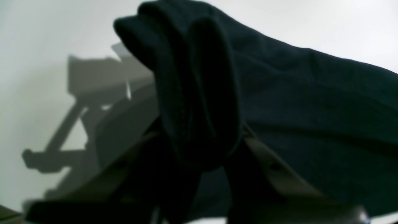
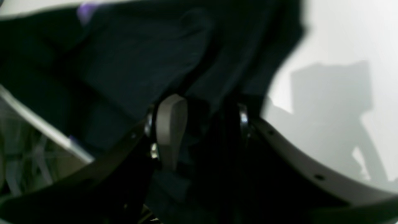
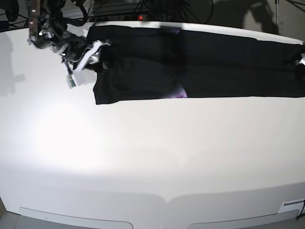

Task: Fold the T-shirt properly
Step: 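Fold both strip ends inward toward the middle with both grippers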

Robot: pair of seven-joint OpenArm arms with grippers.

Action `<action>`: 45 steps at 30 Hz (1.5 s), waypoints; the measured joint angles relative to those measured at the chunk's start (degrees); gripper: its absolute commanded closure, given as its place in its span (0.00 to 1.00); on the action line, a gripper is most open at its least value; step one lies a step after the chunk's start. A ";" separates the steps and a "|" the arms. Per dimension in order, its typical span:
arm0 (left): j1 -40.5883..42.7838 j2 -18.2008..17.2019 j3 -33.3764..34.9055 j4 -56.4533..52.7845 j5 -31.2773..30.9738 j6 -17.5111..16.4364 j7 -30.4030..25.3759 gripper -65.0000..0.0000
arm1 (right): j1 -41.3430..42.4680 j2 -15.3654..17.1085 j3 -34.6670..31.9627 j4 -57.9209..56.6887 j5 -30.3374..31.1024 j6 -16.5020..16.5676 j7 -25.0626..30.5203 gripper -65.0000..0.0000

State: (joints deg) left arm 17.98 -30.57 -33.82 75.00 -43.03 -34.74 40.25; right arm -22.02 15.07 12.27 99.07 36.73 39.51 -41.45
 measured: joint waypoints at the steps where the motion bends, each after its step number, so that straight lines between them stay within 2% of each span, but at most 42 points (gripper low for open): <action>1: 0.28 -0.31 0.00 0.02 -3.02 -0.15 2.01 1.00 | 0.02 0.02 -1.29 -0.02 -1.11 0.00 0.66 0.62; 5: 1.60 0.15 -0.15 3.21 -13.57 -0.17 8.15 1.00 | 0.26 0.13 -4.57 0.00 -4.07 0.00 2.67 0.62; 8: 2.95 4.11 -0.22 8.20 -13.42 -0.15 8.48 1.00 | 0.98 0.13 -5.25 -0.02 -4.96 -0.02 2.60 0.62; 13: 5.33 14.32 -0.20 16.17 -12.74 -0.13 9.42 1.00 | 2.80 0.17 -5.20 -0.02 -4.92 0.00 1.55 0.62; 17: 4.42 21.00 0.22 21.44 -12.81 -0.15 9.01 1.00 | 3.74 0.13 -5.25 -0.02 -4.92 -0.02 1.33 0.62; 20: 3.72 24.22 3.28 22.97 -7.58 0.50 9.09 1.00 | 3.85 0.15 -5.25 -0.02 -4.92 -0.02 1.33 0.62; 22: 3.15 25.70 6.23 22.97 -3.15 2.86 9.44 1.00 | 3.76 0.15 -5.25 -0.02 -4.92 0.00 0.76 0.62; 25: 2.95 25.99 9.88 22.93 -0.28 4.22 8.00 1.00 | 3.78 0.15 -5.25 0.00 -4.92 -0.02 0.68 0.62; 29: 2.93 25.94 12.33 22.93 -0.26 7.28 6.43 1.00 | 3.76 0.15 -5.25 0.00 -4.92 -0.02 0.70 0.62; 36: 2.97 25.94 16.76 22.93 -1.68 7.61 6.45 1.00 | 3.76 0.15 -5.25 -0.02 -4.92 0.00 0.72 0.62; 41: 2.95 25.97 19.19 22.93 -4.09 7.56 6.47 0.63 | 3.76 0.15 -5.25 0.00 -4.92 -0.02 0.70 0.62; 42: 2.93 25.97 19.32 22.93 -4.72 7.58 6.45 0.60 | 3.76 0.15 -5.25 0.00 -4.92 -0.02 0.70 0.62; 45: 2.10 25.94 19.30 22.95 -5.55 7.58 6.45 0.59 | 3.78 0.15 -5.25 -0.02 -4.92 -0.02 0.72 0.62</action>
State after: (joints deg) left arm 20.08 -4.62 -14.52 97.95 -48.58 -27.16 46.70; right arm -18.24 15.22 7.03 99.04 31.81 39.48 -40.73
